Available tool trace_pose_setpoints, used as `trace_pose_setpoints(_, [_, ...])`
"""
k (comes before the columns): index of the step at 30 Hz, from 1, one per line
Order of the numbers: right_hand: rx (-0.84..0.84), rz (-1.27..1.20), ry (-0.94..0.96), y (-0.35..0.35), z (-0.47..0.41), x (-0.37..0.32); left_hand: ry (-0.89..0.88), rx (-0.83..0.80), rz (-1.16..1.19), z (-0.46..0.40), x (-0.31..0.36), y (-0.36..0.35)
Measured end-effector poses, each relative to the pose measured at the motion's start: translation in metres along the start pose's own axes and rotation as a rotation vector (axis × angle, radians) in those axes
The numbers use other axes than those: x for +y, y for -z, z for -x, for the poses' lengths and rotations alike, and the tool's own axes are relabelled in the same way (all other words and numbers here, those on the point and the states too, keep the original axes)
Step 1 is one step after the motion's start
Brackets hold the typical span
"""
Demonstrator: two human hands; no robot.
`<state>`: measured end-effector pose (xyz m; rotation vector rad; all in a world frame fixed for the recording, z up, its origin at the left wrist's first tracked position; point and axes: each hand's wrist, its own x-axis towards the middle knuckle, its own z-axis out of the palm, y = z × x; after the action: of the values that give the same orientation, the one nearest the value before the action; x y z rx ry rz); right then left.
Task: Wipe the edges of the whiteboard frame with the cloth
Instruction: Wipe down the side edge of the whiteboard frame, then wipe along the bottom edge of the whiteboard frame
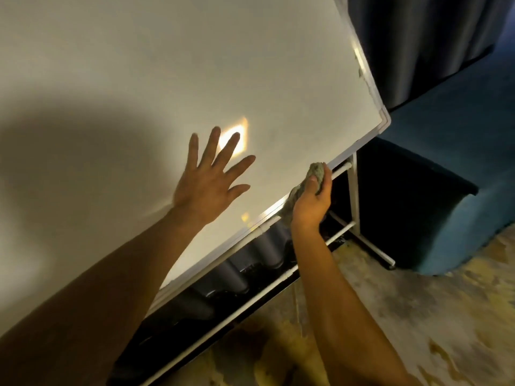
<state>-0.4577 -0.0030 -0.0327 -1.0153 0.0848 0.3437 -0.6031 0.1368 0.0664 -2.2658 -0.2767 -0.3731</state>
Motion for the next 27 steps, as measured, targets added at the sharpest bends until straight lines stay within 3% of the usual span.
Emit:
trace_pose_setpoints(7, [0.026,0.007,-0.068,-0.026,0.110,0.037,-0.056,-0.073,0.138,0.026,-0.022,0.022])
trace_pose_setpoints(16, [0.023,0.043,-0.185,-0.043,0.218,0.068,-0.113,-0.106,0.087,0.043,-0.029,0.038])
trace_pose_setpoints(27, [-0.133,0.069,-0.263,-0.042,0.298,0.084,-0.105,-0.207,0.044,0.106,-0.024,0.046])
